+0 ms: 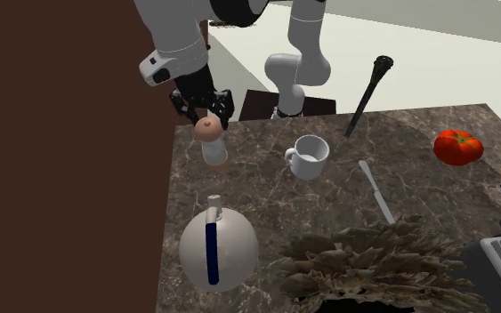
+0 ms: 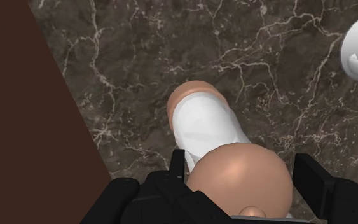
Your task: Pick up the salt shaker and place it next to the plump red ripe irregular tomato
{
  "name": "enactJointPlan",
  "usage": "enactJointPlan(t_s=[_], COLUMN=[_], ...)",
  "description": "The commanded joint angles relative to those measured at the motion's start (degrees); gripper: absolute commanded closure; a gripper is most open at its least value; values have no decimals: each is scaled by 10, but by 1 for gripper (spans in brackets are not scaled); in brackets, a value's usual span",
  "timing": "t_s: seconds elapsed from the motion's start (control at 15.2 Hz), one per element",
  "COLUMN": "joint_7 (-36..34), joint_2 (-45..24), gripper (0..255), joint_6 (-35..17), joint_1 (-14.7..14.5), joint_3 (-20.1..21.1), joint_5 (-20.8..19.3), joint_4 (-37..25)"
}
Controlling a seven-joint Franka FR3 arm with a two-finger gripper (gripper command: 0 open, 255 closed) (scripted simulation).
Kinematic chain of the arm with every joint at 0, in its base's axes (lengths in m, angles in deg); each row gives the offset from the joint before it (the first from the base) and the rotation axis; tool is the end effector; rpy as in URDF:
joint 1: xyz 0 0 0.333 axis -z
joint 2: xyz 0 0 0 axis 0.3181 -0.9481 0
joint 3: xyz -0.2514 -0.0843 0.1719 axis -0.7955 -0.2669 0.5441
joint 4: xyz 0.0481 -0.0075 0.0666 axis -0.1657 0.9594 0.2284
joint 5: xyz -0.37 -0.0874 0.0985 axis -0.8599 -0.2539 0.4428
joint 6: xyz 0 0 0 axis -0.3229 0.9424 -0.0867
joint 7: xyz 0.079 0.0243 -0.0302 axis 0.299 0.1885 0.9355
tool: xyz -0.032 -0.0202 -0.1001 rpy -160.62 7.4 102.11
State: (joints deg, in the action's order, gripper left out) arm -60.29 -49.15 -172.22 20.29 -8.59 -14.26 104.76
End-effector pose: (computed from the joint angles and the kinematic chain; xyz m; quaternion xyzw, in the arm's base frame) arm 0.4574 -0.2279 0.6255 -0.9961 0.0286 -0.0162 0.0816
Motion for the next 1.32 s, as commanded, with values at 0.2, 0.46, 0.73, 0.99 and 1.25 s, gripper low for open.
enactJointPlan(t_s=[0.2,0.46,0.73,0.99,1.25], joint_7=[-2,-2,-1,0,3], joint_2=[-13,-27,-44,-65,-92], gripper=[255,255,255,255,255], joint_6=[42,76,112,150,191], joint_1=[0,1,3,7,13], joint_3=[-2,-5,-9,-15,-21], joint_5=[5,11,19,29,43], joint_4=[-54,-100,-151,-207,-272])
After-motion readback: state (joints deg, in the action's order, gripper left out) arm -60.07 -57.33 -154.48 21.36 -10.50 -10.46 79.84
